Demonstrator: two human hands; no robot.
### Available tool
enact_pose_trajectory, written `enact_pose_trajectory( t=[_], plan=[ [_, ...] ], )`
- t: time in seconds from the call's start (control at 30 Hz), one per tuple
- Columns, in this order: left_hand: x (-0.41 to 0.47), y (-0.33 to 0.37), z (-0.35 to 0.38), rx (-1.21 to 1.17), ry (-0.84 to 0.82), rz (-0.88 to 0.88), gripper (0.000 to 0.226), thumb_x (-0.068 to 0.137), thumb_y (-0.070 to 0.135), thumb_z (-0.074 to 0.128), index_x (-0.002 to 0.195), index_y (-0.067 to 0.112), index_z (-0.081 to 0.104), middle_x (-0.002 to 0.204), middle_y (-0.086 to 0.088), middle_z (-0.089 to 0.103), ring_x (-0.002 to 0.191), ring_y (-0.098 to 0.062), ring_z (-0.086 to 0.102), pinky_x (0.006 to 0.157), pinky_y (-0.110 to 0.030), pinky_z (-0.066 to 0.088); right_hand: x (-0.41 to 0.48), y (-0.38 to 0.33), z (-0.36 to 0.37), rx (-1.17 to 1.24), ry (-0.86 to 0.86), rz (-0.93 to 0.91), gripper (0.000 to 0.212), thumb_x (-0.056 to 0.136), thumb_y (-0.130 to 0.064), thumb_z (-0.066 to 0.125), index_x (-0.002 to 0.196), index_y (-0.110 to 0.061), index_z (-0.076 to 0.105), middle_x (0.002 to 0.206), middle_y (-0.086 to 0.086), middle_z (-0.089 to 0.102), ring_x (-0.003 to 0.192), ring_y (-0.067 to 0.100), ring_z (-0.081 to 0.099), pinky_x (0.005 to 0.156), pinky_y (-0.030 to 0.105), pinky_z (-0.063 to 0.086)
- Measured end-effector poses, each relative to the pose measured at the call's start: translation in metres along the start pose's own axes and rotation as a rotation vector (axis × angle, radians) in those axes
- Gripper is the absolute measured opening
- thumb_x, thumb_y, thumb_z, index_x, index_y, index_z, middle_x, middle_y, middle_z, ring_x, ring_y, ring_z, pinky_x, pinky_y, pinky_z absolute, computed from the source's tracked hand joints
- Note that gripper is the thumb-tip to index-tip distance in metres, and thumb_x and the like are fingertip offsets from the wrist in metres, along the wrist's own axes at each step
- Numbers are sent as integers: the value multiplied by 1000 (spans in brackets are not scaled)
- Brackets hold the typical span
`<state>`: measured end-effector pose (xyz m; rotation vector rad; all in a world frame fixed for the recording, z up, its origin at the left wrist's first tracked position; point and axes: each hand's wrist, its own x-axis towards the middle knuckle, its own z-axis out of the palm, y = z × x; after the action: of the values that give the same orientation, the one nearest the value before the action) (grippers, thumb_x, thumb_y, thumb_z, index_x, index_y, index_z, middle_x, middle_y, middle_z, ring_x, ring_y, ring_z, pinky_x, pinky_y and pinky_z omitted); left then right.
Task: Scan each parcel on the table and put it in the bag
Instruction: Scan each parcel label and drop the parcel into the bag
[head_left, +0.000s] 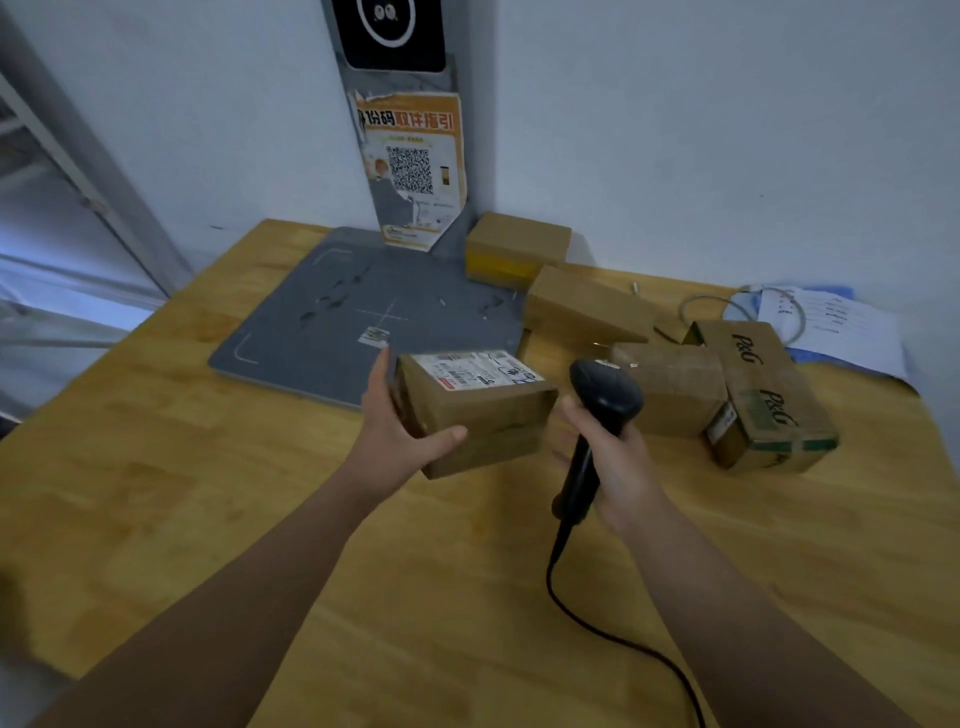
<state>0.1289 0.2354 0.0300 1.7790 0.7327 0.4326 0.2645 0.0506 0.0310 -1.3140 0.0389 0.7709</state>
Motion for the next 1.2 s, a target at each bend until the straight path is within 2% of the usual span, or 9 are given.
enact_pose_trajectory(
  t=[0.07, 0.17, 0.4, 0.6, 0.73, 0.83, 0.93, 1.03, 1.2],
  plan=[
    [-12, 2, -10, 288, 35, 183, 133, 61, 35, 90, 153, 27, -7, 145, -3, 18, 132, -13, 24, 110, -33, 27, -13, 7, 10, 99, 48, 60, 53, 73, -36, 79, 118, -21, 57, 115, 9, 67, 103, 27, 66, 91, 48, 54],
    [-32, 7, -14, 468, 106, 375, 140, 56, 42, 91, 153, 17, -6, 144, -11, 14, 135, -26, 21, 111, -38, 28, -35, 18, 33, 210, 41, 146, 52, 74, -38, 78, 117, -17, 58, 112, 16, 67, 101, 33, 68, 81, 48, 58],
    [-65, 10, -21, 356, 154, 421, 134, 53, 36, 92, 152, 8, 5, 147, -15, 14, 129, -5, 9, 109, -30, 22, -72, 41, 68, 425, -27, 164, 76, 58, -43, 84, 124, -17, 58, 117, 14, 68, 103, 34, 68, 88, 51, 54],
    [-78, 14, -27, 309, 168, 448, 131, 53, 40, 91, 150, 9, 9, 146, -14, 15, 127, -3, 9, 108, -32, 23, -86, 41, 85, 531, -136, 75, 57, 69, -26, 79, 122, -15, 63, 115, 9, 71, 110, 28, 66, 105, 48, 44],
    [-79, 15, -34, 268, 179, 411, 129, 54, 38, 91, 150, 12, 8, 147, -11, 14, 129, 0, 11, 108, -29, 22, -90, 37, 93, 490, -132, 48, 53, 67, -21, 79, 118, -15, 65, 111, 9, 73, 107, 26, 68, 101, 47, 47],
    [-80, 15, -42, 248, 10, 365, 119, 62, 43, 86, 150, 16, 11, 145, -5, 19, 134, -11, 22, 109, -28, 29, -87, 35, 86, 436, -100, 19, 55, 66, -22, 78, 118, -16, 64, 111, 8, 73, 106, 26, 68, 97, 47, 50],
    [-80, 28, -54, 27, -132, 176, 90, 80, 63, 58, 149, 27, 14, 151, 1, 21, 136, -10, 28, 105, -27, 33, -85, 27, 64, 241, -135, -29, 49, 67, -20, 75, 114, -12, 64, 109, 10, 73, 103, 26, 69, 93, 44, 52],
    [-61, 41, -67, -186, -184, -94, 97, 71, 74, 52, 150, 33, 15, 156, 1, 26, 142, -18, 27, 113, -41, 28, -84, 13, 43, -55, -295, -67, 42, 68, -16, 71, 110, -11, 64, 104, 11, 74, 97, 28, 70, 85, 39, 56],
    [-48, 45, -77, -20, -389, -274, 54, 90, 40, 61, 136, 17, 43, 115, -5, 64, 111, -23, 59, 95, -40, 49, -82, 2, 37, -298, -404, -94, 19, 77, -5, 70, 91, -18, 71, 91, 8, 75, 90, 26, 71, 75, 34, 57]
  ],
)
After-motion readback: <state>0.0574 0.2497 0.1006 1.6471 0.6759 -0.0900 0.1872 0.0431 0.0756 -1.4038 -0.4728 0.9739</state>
